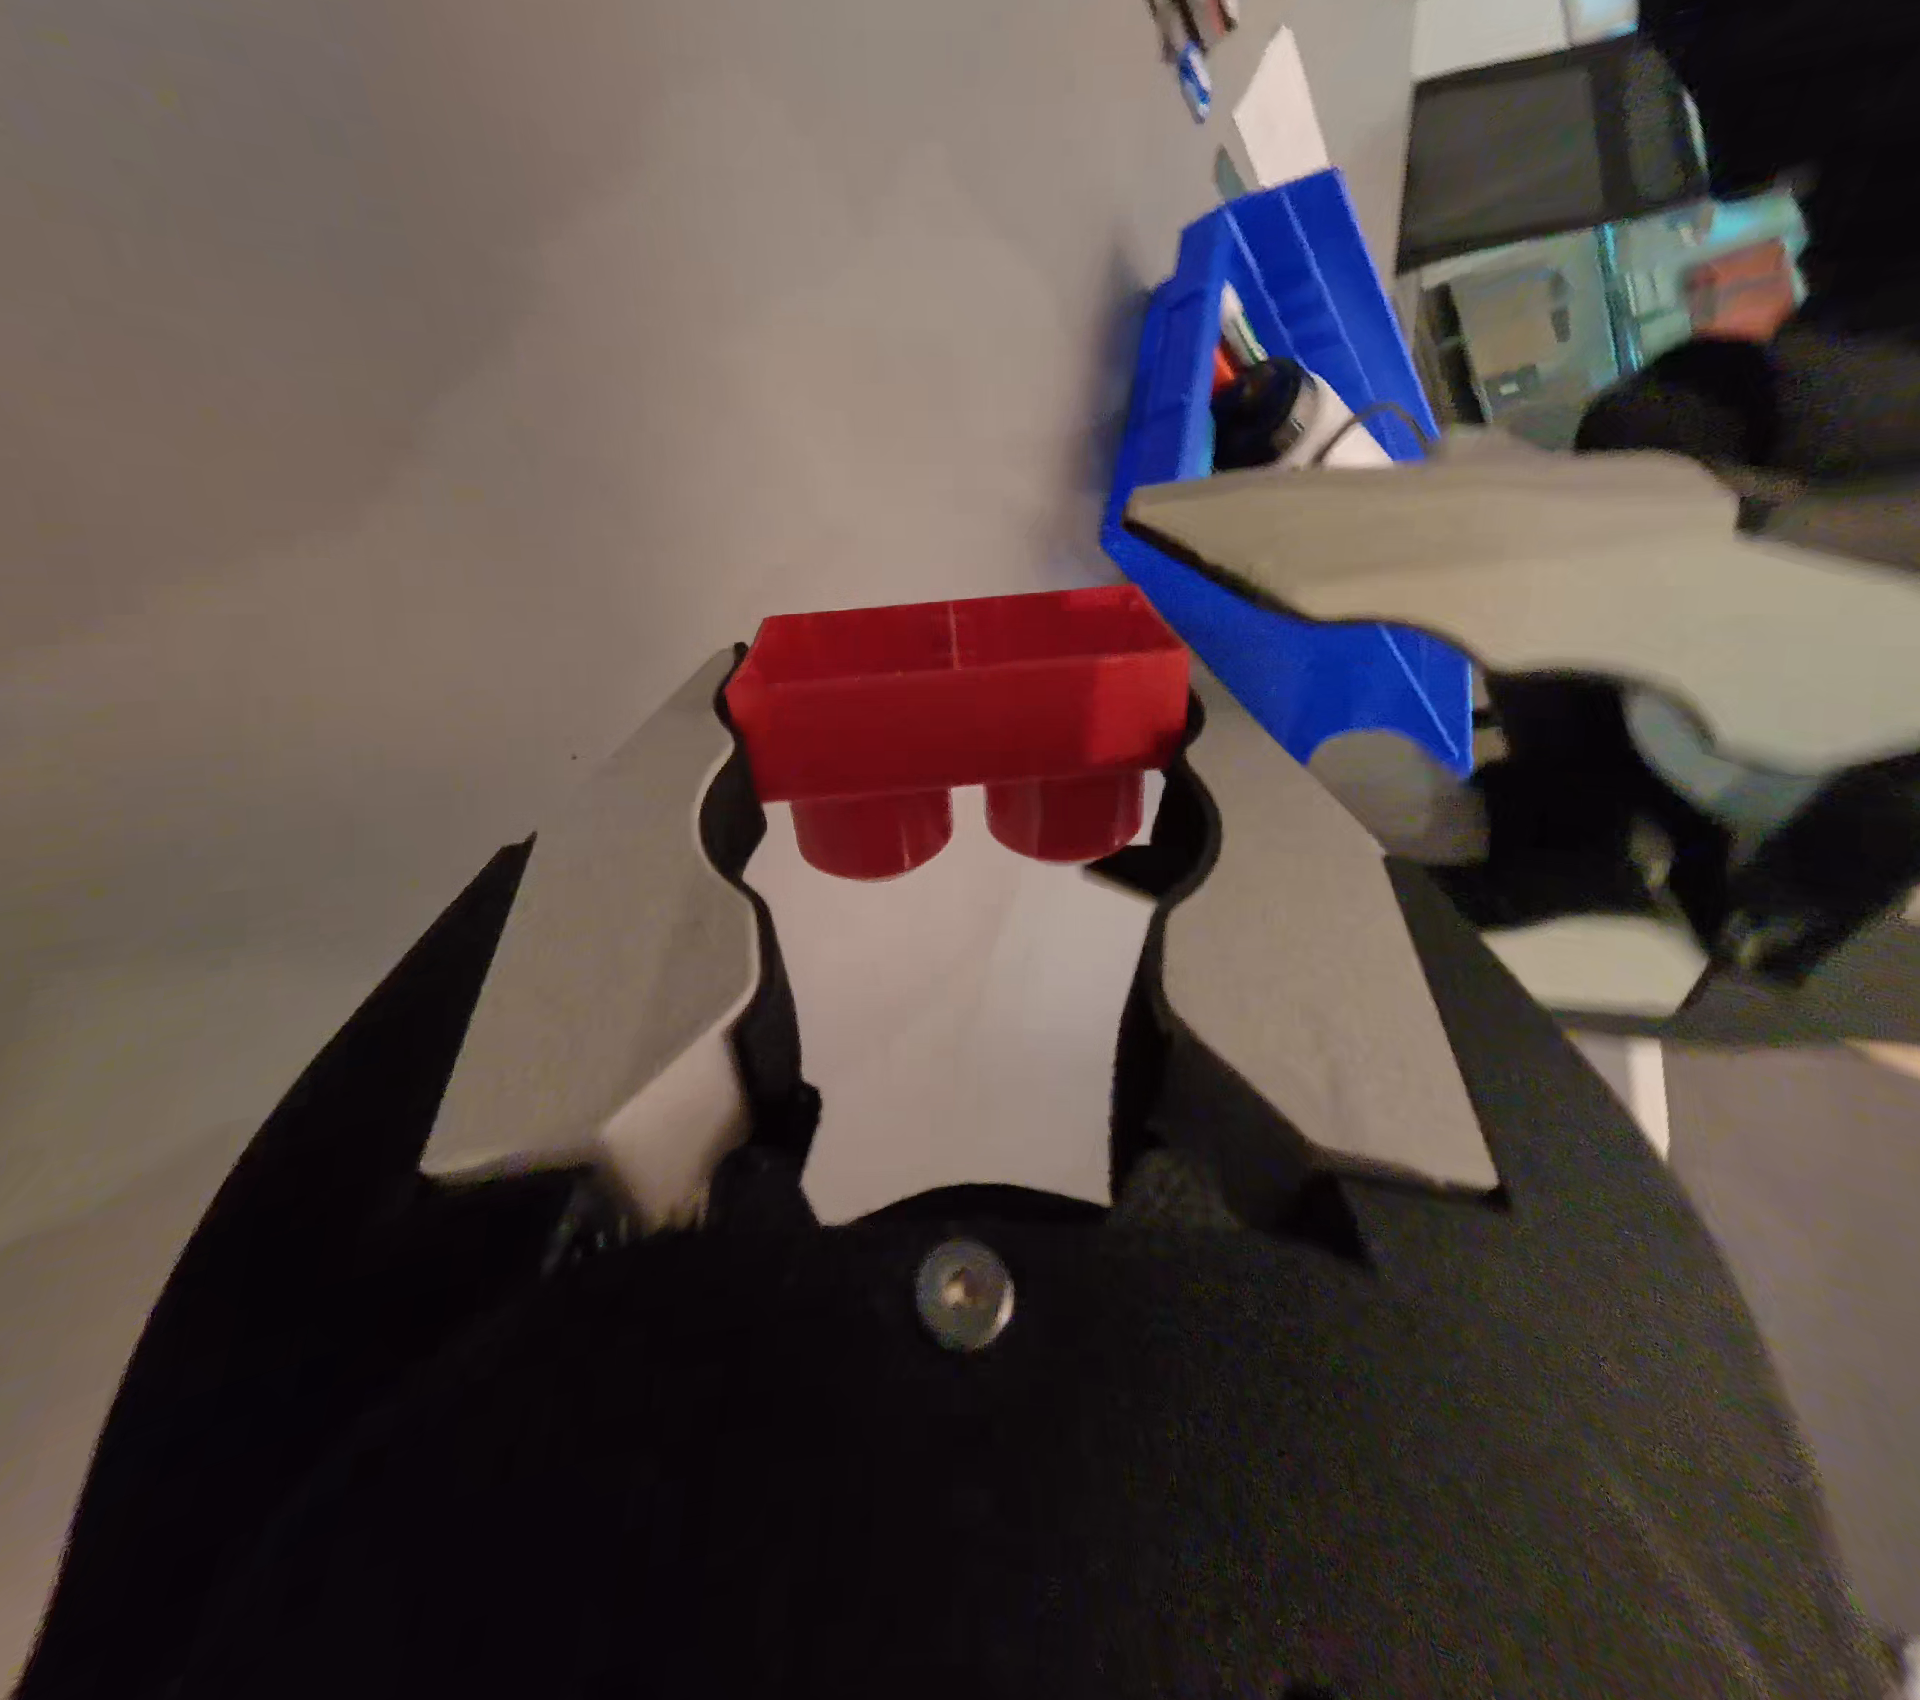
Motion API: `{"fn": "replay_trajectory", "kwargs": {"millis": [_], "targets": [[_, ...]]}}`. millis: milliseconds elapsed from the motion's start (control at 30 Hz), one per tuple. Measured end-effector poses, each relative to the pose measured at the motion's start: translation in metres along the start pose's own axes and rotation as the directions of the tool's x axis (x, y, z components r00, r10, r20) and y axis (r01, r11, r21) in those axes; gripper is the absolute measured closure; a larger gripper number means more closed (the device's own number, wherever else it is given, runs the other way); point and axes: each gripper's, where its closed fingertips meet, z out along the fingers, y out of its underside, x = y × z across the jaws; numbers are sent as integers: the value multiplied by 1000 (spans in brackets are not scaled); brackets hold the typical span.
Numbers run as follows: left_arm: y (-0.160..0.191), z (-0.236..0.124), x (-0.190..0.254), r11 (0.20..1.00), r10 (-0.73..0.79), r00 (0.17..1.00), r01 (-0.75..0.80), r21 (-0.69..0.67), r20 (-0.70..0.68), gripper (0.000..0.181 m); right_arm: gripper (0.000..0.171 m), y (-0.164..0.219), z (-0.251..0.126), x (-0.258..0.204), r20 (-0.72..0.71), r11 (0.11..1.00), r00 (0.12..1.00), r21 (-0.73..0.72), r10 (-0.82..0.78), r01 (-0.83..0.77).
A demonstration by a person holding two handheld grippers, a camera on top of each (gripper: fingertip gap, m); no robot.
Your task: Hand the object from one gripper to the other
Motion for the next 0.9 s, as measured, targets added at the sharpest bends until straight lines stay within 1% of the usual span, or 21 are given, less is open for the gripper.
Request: {"fn": "replay_trajectory", "kwargs": {"millis": [100,167,200,233,267,333,400,467,533,567,633,733,767,800,833,900], "targets": [[-1,-27,-12,995,-18,983,-1,104,180,99,97,12,-9,17,-59,986,985,46,161,-158],[-9,-48,-20,978,-19,945,-50,202,327,99,97,18,-16,27,-60,945,947,117,314,-306],[-12,-57,-22,968,-20,917,-83,239,398,98,97,21,-19,31,-44,907,915,153,402,-392],[-14,-66,-26,959,-21,876,-119,259,481,98,97,25,-23,35,-19,857,871,188,491,-479],[-16,-75,-33,950,-25,817,-161,269,576,96,97,29,-26,39,14,794,818,228,576,-563],[-17,-85,-41,945,-16,689,-226,236,725,94,97,38,-34,49,98,628,681,310,726,-714],[-17,-87,-46,948,-2,560,-262,179,828,91,96,50,-43,58,184,447,538,374,823,-812],[-20,-92,-48,941,21,422,-313,124,906,88,96,60,-52,65,262,290,421,420,868,-860],[-27,-91,-48,926,13,331,-360,114,943,86,97,68,-60,72,339,142,315,447,887,-883],[-31,-88,-48,916,8,298,-384,112,954,87,97,69,-63,75,383,73,269,455,884,-887],[-35,-81,-53,916,17,214,-394,71,977,88,97,71,-65,77,457,-33,199,452,867,-891],[-44,-83,-59,915,41,27,-403,-27,999,92,97,67,-62,74,534,-118,143,424,833,-898],[-47,-84,-60,911,47,-9,-411,-47,999,93,96,66,-60,72,553,-140,125,411,823,-901],[-51,-81,-60,907,49,-15,-419,-51,999,93,97,64,-58,71,572,-156,114,401,813,-903],[-55,-80,-60,901,50,-18,-431,-53,999,100,97,61,-58,70,586,-168,108,398,803,-902],[-59,-75,-62,893,60,-18,-446,-62,998,105,97,58,-56,69,608,-187,97,387,788,-903]]}}
